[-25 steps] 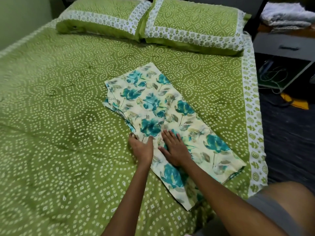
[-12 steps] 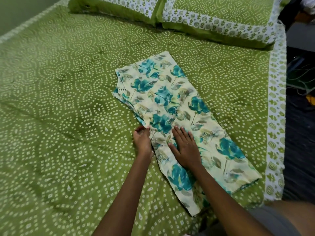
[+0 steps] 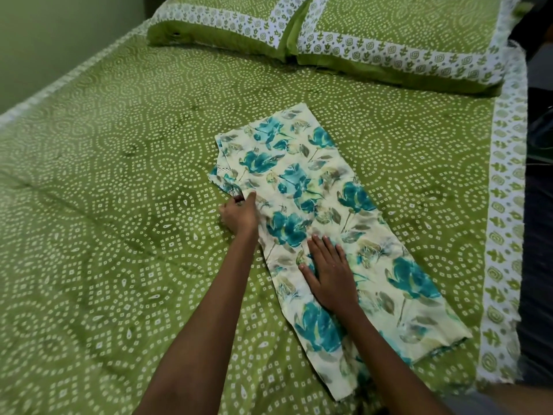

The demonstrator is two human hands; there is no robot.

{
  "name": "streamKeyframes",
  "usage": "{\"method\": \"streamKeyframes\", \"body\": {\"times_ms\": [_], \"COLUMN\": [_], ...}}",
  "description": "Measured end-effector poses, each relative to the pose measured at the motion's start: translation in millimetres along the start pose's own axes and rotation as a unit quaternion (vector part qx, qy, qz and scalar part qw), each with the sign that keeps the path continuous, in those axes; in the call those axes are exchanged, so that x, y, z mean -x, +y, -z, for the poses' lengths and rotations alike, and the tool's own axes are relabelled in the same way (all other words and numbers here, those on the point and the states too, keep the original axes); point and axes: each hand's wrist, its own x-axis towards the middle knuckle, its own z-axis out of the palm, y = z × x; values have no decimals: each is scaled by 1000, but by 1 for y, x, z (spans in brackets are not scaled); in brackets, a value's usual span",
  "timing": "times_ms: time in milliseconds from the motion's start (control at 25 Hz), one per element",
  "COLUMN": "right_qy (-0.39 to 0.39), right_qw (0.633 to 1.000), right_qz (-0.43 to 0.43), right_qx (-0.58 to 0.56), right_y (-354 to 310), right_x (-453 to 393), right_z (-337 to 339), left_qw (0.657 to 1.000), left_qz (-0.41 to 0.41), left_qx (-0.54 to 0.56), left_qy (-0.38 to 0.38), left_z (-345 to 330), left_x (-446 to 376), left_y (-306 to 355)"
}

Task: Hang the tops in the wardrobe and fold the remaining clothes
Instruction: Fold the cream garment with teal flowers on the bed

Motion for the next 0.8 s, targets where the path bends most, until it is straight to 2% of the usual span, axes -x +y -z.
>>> {"method": "streamKeyframes", "body": {"times_ms": [80, 200, 280, 320, 360, 440, 480, 520, 560, 640, 680, 760, 800], "right_qy": [-4, -28, -45, -47, -49, -36, -20, 3, 19, 57, 75, 88, 78], "right_qw": [1000, 999, 998, 998, 998, 998, 998, 998, 998, 996, 995, 995, 995], "right_qz": [-1, 8, 21, 27, 29, 32, 39, 50, 57, 66, 65, 45, 17], "right_qx": [-5, -18, -30, -33, -35, -40, -39, -36, -37, -19, -3, -32, -61], "right_y": [-2, 1, 6, 8, 9, 10, 11, 12, 11, 10, 5, -5, -9], "right_x": [0, 2, 1, 0, 1, 2, 2, 3, 3, 4, 5, 4, 4], "right_z": [2, 9, 12, 14, 15, 17, 17, 16, 16, 18, 21, 29, 34], "left_qw": [998, 999, 985, 970, 950, 876, 841, 836, 867, 944, 964, 968, 955], "left_qz": [-35, 3, -69, -139, -220, -341, -374, -391, -374, -259, -190, -134, -153], "left_qx": [-39, -54, -156, -198, -222, -288, -324, -328, -294, -200, -180, -188, -215], "left_qy": [28, 3, 18, 17, -24, -184, -220, -201, -147, -44, -36, -101, -137], "left_z": [-6, -13, -23, -32, -41, -53, -53, -48, -37, -1, 16, 39, 43], "left_x": [1, 13, 29, 39, 51, 71, 72, 71, 69, 61, 55, 49, 49], "left_y": [8, 9, 4, 0, 1, 7, 8, 7, 4, -9, -20, -38, -43]}}
